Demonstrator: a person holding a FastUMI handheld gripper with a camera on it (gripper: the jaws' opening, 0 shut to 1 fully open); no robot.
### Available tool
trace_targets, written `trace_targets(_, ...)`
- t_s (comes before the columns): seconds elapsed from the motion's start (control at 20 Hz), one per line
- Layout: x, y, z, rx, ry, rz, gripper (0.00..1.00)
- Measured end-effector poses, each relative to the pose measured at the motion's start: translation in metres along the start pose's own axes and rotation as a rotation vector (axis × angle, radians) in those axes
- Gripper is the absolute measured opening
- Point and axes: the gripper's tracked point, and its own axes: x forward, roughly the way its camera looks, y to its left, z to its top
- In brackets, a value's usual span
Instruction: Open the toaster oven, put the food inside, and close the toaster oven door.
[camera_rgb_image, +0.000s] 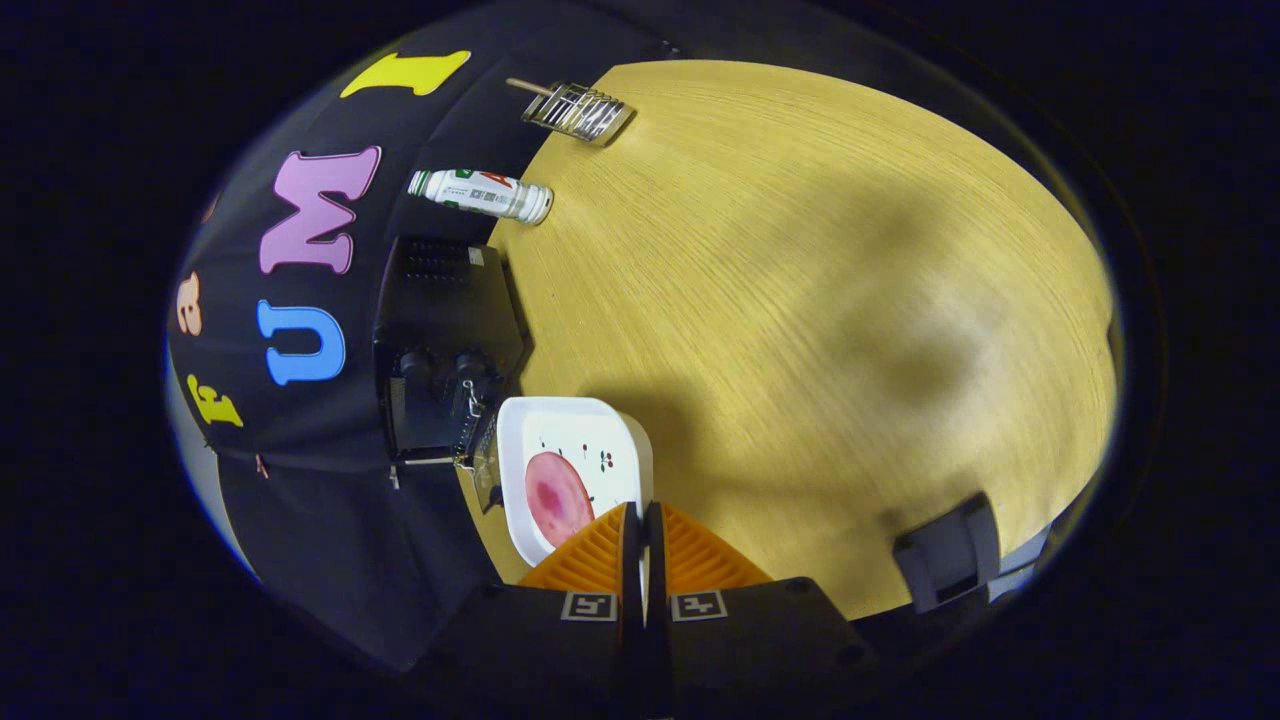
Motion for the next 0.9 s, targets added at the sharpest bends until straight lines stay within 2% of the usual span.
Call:
trace_targets(0.25, 0.018, 0.047, -0.03, 0.074, -0.072, 0.003, 0.05)
trace_targets(0.45, 0.04, 0.096, -0.05, 0.146, -0.123, 0.036, 0.05)
trace_targets(0.75, 0.096, 0.155, -0.072, 0.217, -0.182, 0.021, 0.05)
trace_targets(0.9, 0.122, 0.181, -0.076, 0.295, -0.231, 0.022, 0.05)
